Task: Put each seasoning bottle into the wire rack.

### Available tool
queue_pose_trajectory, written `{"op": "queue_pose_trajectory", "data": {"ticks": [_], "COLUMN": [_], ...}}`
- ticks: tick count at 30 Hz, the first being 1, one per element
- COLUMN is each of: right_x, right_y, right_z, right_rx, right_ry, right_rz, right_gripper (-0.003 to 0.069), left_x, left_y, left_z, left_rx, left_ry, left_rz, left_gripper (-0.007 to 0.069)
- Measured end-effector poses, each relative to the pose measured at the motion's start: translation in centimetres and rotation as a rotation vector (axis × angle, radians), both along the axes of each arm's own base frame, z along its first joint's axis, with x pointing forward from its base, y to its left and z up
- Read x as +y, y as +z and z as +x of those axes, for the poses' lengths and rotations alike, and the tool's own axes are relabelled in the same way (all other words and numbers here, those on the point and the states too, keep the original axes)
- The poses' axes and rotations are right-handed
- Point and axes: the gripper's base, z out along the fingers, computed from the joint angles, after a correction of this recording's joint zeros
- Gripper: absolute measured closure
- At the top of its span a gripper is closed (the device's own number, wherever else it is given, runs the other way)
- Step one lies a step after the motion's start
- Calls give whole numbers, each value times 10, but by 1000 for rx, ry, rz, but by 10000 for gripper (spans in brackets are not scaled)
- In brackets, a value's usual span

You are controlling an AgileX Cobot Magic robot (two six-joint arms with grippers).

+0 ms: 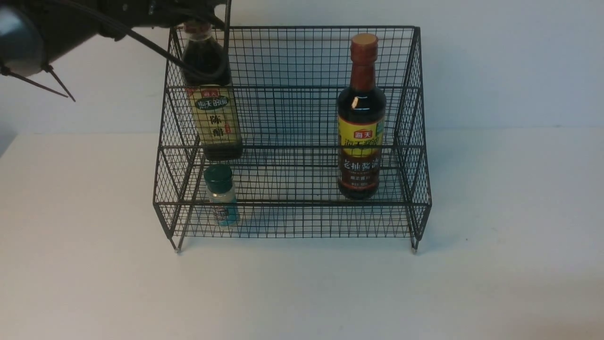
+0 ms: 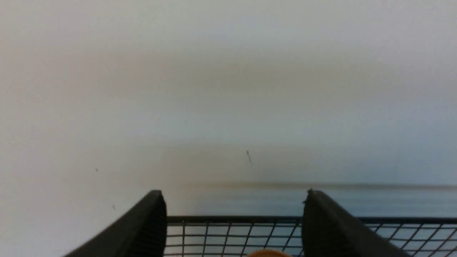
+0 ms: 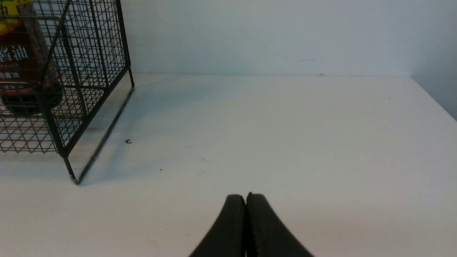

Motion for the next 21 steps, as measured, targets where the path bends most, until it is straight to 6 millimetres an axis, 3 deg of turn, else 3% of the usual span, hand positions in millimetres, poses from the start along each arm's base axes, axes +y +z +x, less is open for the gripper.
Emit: {"op": "queue_pose_trajectory", "data": {"ticks": [4,9,13,15,21], "right_x": [0,0,0,0,0], "right_y": [0,0,0,0,0], "right_z": [0,0,0,0,0], "right_rx": [0,0,0,0,0], "right_ry": [0,0,0,0,0], "right_rz": [0,-1,-1,-1,-1], "right_gripper": [672,672,672,672,672], "left_x": [3,9,11,10,13], "left_y": [20,57,97,111,149], "left_z": [-12,-42,-89,-112,-187], "left_rx": [-42,-75,-101,-94,-107], "left_ry": [1,5,-20,-39,-105], "left_rz": [-7,12,80,117,172], "left_gripper": [146,244,503,587,629]}}
